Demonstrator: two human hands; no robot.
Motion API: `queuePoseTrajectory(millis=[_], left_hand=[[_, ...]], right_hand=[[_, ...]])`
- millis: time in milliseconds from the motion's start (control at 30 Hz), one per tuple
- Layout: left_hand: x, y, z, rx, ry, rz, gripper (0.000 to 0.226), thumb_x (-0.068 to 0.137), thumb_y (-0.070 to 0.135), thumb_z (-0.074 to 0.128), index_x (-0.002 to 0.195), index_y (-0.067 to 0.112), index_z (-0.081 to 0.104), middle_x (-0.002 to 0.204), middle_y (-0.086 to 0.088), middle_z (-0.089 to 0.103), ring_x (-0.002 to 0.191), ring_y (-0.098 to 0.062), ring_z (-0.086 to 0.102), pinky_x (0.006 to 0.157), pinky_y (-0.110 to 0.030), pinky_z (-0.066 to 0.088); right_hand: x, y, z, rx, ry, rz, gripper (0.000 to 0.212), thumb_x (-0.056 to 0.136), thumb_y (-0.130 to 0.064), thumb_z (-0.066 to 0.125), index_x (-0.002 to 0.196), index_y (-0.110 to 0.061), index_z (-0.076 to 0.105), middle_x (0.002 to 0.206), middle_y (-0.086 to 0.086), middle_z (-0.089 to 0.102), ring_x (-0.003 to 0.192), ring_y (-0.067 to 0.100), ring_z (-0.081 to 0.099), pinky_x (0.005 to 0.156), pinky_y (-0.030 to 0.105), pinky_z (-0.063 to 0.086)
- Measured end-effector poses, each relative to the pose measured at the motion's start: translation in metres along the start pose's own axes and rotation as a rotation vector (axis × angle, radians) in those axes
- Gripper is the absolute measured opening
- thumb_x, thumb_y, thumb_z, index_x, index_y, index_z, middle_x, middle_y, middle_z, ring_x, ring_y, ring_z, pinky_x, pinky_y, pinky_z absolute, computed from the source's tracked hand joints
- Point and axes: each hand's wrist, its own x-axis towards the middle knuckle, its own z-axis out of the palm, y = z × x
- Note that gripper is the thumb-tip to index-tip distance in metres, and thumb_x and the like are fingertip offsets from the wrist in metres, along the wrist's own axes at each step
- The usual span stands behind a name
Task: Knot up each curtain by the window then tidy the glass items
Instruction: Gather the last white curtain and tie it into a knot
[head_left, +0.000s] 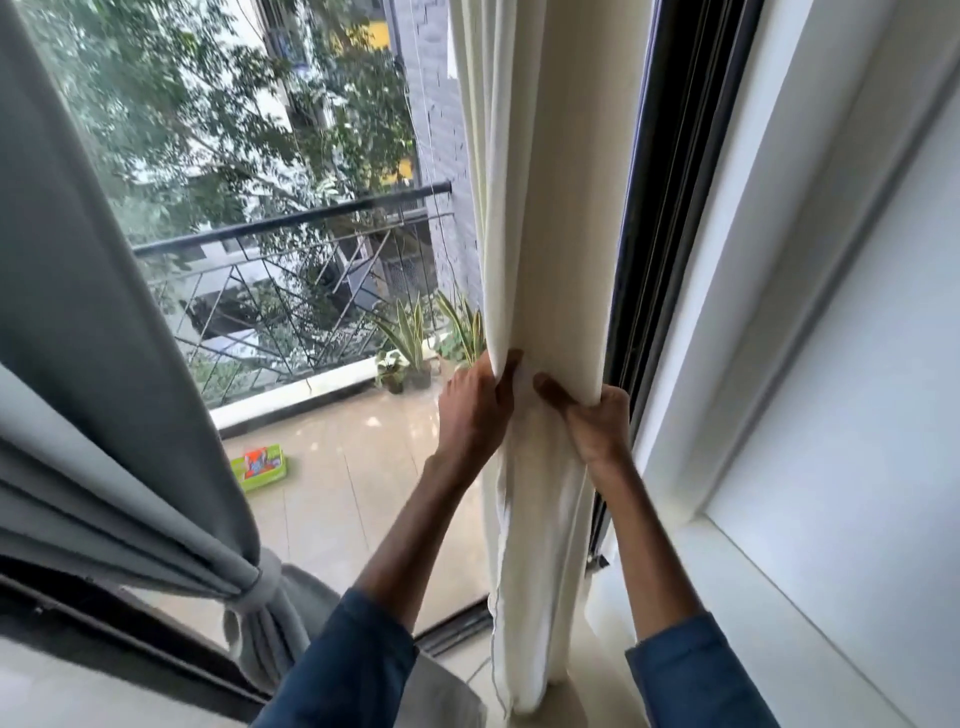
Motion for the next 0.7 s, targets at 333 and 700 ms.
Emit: queuePoseTrajectory(millis=[333, 700], left_hand=[[-0.003, -0.05, -0.026, 0.174, 0.08, -0.141, 0.064, 0.1, 0.053, 0.043, 0.089, -0.007, 0.06, 0.095, -0.037, 0.063, 0.091, -0.051, 0.059, 0.067, -0.043, 0.036], [-0.015, -0.036, -0.006, 0.25, -0.053, 0.061, 0.051, 0.098, 0.045, 0.047, 0.086, -0.002, 0.065, 0.084, -0.03, 0.066, 0.079, -0.048, 0.062, 0.058, -0.042, 0.039]], right_hand=[[-0.002, 0.007, -0.009, -0.489, -0.32, -0.21, 0.038, 0.073, -0.039, 0.087, 0.051, -0.02, 0.063, 0.048, -0.011, 0.057, 0.049, -0.006, 0.044, 0.048, 0.027, 0.04], [0.008, 0.0, -0.021, -0.449, -0.286, -0.14, 0.063, 0.057, -0.061, 0.084, 0.097, -0.013, 0.076, 0.093, 0.006, 0.077, 0.085, 0.019, 0.074, 0.071, 0.045, 0.06]])
